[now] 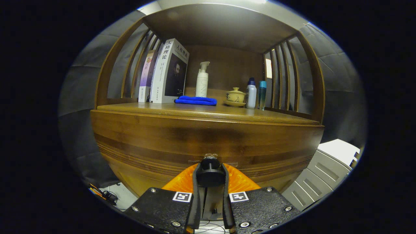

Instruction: Pull open the drawer, take out the items inside it, and place them on the countertop above the cabinet.

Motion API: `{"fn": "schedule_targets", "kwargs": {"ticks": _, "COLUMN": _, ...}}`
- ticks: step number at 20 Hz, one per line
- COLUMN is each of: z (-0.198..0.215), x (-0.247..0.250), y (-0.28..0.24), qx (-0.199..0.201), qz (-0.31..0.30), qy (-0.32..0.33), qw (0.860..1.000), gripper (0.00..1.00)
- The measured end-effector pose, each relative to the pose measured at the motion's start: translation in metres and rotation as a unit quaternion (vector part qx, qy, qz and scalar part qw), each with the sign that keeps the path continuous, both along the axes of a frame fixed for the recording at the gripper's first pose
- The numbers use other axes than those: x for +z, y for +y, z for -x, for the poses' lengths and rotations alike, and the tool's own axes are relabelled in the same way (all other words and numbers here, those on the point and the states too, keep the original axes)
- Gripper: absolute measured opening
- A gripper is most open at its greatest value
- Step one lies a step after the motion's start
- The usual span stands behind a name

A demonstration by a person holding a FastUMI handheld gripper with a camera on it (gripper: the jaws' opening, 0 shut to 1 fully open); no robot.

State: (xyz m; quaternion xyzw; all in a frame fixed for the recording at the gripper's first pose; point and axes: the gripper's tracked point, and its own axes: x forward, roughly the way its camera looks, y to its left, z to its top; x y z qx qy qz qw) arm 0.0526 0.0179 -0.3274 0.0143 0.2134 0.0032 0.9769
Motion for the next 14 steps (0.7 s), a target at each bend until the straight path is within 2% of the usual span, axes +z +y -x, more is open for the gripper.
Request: {"fn": "schedule_targets", "kwargs": {"ticks": 14, "z": 0.087, "x": 0.020, "y": -0.006, "qx": -0.004, "qz": -0.010, "qy": 0.011, "qw": 1.000, "gripper": 0.28}}
